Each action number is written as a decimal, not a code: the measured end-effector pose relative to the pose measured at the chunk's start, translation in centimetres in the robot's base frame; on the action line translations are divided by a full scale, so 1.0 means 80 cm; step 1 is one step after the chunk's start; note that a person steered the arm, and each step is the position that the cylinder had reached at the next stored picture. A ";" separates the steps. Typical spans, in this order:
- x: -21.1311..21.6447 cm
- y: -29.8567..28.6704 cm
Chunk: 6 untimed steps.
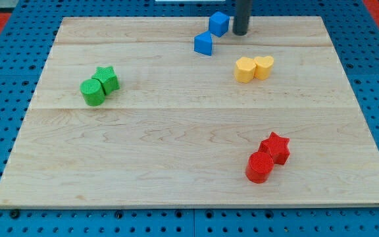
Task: Move the blue triangle slightly left
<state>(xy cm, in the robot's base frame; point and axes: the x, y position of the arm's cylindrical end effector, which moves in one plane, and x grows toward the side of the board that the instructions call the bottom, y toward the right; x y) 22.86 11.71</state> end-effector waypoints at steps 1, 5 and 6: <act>-0.029 -0.001; 0.063 -0.064; 0.090 -0.108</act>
